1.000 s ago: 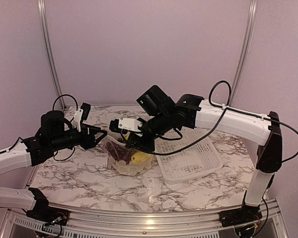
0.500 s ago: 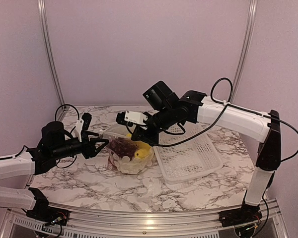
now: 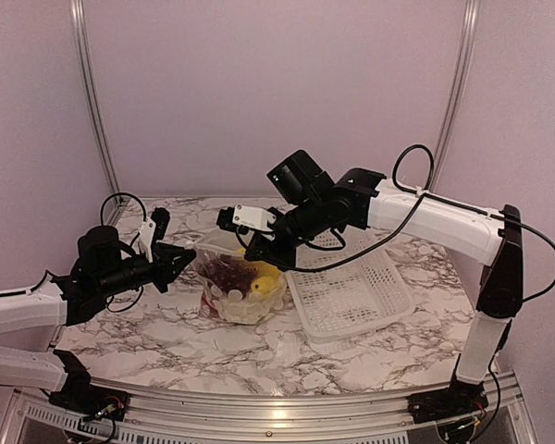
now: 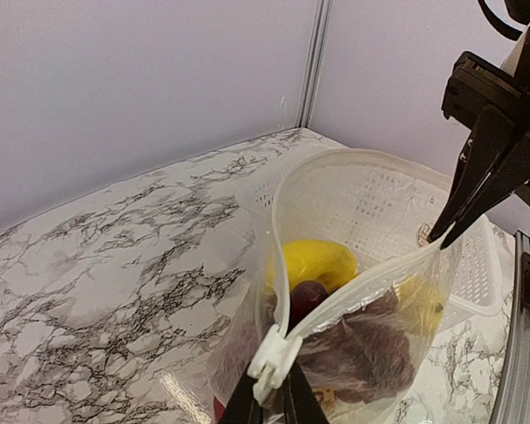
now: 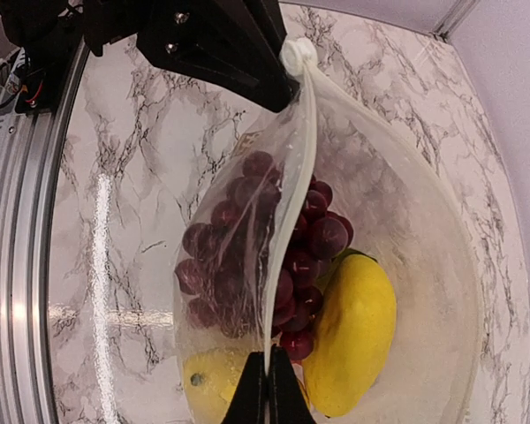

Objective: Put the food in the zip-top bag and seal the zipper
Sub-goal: Hold the zipper food storage bag at the center of the board.

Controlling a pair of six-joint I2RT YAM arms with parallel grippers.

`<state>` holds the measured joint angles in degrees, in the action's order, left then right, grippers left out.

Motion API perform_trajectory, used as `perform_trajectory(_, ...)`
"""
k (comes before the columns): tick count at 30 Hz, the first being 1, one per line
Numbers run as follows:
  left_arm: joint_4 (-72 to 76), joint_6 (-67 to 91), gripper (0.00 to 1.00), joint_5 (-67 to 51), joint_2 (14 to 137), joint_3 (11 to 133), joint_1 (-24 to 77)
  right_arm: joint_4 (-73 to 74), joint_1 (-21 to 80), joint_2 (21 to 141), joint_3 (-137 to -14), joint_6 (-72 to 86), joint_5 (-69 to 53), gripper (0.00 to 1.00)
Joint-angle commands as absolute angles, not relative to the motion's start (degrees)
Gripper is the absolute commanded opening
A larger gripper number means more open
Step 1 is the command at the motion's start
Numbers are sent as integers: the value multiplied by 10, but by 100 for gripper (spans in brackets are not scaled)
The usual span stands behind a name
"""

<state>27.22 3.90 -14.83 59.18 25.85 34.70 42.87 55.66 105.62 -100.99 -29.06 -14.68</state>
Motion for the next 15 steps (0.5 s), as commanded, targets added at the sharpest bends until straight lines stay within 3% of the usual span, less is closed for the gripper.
perform_trajectory(1,298,31,7,-137,583,253,344,418,553,1046,-1018,-294,-141,0)
perform_trajectory(6,293,32,0,-146,568,262,344,441,554,1059,-1040,-301,-146,4)
perform_trajectory(11,246,37,0,-176,560,300,345,478,554,1065,-1108,-335,-183,30)
perform_trajectory(15,185,19,0,-186,559,332,347,481,554,1077,-1150,-368,-211,37)
